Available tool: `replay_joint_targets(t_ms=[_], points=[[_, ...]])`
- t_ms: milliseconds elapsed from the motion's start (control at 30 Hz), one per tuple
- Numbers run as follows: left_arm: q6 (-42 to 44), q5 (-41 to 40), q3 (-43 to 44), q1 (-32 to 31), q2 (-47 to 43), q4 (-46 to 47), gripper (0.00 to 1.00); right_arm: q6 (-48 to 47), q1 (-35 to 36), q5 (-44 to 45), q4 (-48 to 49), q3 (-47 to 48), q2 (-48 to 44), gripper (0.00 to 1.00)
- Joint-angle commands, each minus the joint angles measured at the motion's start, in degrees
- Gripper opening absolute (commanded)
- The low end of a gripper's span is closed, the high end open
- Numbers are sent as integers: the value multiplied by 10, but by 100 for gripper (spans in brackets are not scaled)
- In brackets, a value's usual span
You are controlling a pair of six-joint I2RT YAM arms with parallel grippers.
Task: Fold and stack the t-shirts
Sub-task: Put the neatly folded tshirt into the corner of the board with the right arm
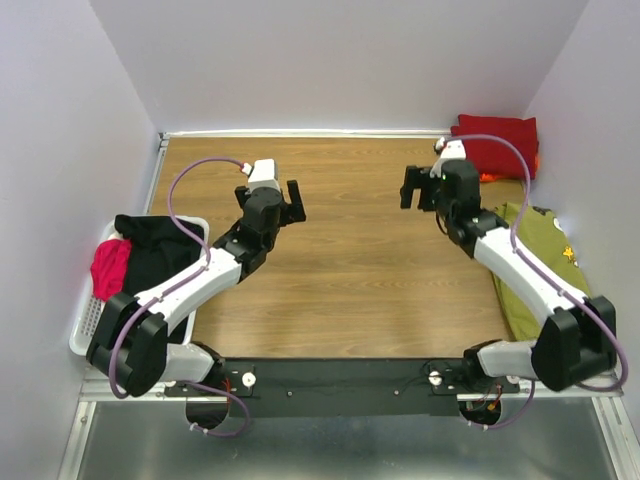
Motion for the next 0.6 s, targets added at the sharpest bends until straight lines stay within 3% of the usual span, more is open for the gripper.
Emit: replay_joint_targets(t_ms=[0,233,567], points=[[13,-65,-23,-14,-28,18,98,44,23,42,38,-105,-78,100],[47,-140,-37,-33,-18,22,98,105,34,136,93,-228,-137,100],[53,-153,-54,-37,-30,40,98,114,38,162,111,-237,-122,100]])
